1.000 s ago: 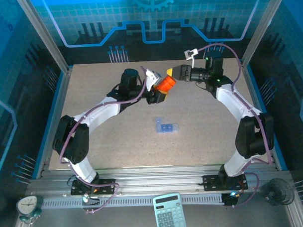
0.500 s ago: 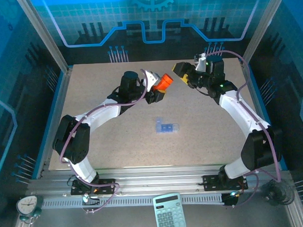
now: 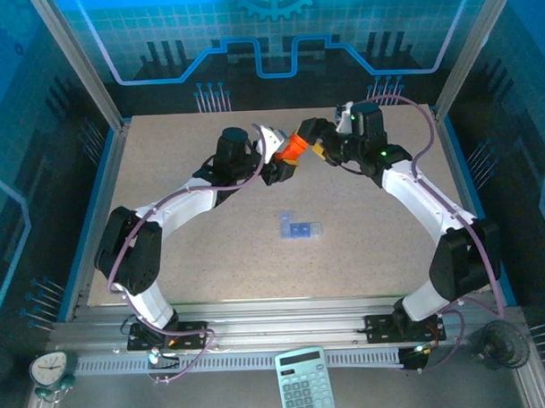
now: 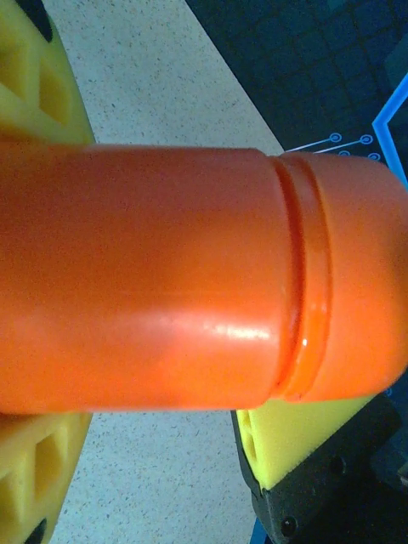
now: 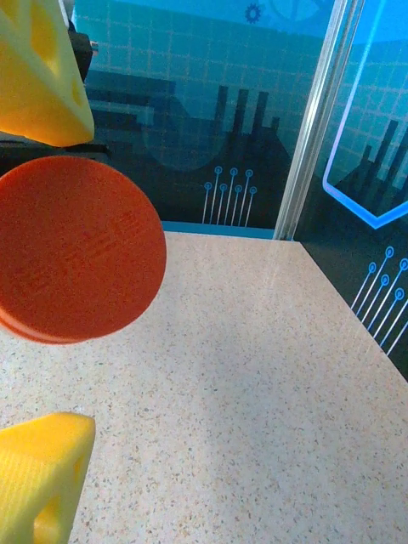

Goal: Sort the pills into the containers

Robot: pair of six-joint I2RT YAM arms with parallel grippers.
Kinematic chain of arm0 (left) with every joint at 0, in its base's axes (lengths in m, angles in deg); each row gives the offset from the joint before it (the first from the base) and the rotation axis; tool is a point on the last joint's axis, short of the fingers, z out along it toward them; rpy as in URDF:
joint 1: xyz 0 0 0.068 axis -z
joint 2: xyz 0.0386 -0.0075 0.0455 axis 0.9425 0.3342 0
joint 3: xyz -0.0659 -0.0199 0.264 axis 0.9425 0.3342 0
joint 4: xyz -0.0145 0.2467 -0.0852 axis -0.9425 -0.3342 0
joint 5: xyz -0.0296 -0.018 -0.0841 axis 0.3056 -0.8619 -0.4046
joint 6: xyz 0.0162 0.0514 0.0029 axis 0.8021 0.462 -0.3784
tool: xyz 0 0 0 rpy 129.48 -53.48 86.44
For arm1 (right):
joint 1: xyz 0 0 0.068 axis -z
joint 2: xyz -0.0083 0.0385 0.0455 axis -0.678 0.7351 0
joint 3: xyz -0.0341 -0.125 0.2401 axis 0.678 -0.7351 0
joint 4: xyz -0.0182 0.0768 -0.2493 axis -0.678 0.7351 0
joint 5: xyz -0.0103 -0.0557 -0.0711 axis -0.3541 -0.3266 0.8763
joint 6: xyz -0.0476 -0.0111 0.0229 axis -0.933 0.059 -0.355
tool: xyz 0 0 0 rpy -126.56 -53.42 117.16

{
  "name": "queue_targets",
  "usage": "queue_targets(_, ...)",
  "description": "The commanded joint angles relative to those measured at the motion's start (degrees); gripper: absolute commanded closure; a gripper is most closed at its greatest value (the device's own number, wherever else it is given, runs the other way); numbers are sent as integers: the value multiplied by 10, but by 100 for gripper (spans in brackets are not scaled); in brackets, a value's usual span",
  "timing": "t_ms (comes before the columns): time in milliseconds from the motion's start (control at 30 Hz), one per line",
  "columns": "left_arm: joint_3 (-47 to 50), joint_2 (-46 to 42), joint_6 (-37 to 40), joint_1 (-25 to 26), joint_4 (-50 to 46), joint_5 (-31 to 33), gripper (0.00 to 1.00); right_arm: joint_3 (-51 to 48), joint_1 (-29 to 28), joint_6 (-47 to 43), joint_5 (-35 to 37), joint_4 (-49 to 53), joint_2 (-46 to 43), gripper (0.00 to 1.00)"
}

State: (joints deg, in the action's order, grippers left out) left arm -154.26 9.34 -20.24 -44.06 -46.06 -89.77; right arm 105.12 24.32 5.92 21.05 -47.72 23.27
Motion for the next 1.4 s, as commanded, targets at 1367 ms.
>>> queue_targets(1367, -6, -10, -61, -24, 5, -118, 87, -56, 62, -135, -195, -271, 13, 20)
